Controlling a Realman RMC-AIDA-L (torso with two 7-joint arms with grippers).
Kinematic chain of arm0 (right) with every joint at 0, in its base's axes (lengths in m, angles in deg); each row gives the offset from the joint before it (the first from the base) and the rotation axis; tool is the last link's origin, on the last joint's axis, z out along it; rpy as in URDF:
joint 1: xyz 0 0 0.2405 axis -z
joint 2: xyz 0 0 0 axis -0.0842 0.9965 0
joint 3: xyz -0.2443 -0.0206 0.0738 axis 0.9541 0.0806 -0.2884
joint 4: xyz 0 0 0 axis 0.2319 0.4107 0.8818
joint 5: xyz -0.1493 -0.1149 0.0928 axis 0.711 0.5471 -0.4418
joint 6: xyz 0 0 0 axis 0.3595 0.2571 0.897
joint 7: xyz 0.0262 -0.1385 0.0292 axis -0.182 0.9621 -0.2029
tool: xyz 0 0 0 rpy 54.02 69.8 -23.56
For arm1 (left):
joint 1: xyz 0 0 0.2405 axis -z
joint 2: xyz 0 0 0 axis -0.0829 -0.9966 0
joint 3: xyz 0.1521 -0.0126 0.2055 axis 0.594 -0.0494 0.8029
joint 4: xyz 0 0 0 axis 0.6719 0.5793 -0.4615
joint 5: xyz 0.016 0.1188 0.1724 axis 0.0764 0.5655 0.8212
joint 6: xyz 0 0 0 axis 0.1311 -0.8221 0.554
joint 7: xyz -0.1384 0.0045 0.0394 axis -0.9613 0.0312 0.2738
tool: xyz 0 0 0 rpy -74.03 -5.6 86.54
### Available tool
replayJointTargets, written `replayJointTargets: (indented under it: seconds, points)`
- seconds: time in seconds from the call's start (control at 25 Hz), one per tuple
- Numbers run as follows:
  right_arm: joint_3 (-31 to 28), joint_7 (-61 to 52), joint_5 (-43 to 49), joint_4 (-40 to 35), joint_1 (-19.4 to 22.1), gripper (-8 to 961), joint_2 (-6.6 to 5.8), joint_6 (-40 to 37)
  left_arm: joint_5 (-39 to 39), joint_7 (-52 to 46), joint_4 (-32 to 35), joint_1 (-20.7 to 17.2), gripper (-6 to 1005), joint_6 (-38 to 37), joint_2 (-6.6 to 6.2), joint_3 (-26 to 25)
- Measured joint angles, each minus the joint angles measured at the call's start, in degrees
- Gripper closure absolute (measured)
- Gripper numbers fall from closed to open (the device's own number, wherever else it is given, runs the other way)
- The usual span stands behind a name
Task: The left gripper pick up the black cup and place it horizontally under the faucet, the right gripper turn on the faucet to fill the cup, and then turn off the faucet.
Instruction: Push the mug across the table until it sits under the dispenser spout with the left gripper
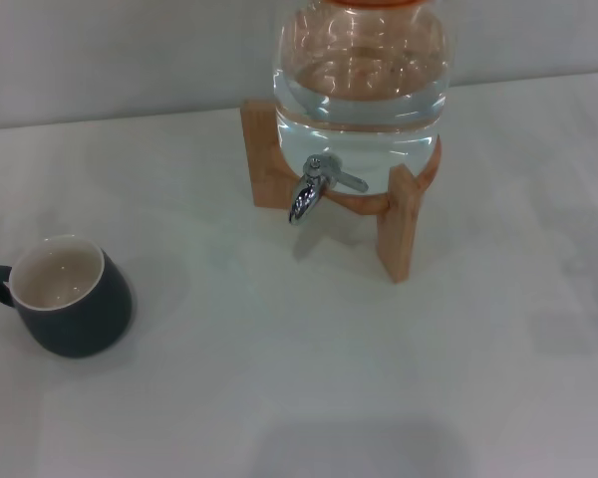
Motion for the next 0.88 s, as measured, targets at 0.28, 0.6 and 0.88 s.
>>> replayJointTargets:
  seconds: [0.28, 0.6, 0.88]
  points:
    - [0.00, 0.00, 0.00, 0.08, -0.02, 97, 0.05, 0.00, 0.00, 0.03, -0.28, 0.08, 128, 0.10, 0.00, 0.11]
    - [-0.57, 0.00, 0.00, 0.05, -0.10, 97, 0.08, -0.03, 0.01, 0.05, -0.32, 0.08, 131, 0.20, 0.00, 0.14]
    - [-1.14, 0.00, 0.01, -0.05, -0.22, 97, 0.02, -0.09, 0.74, 0.07, -0.20, 0.07, 134, 0.28, 0.00, 0.37]
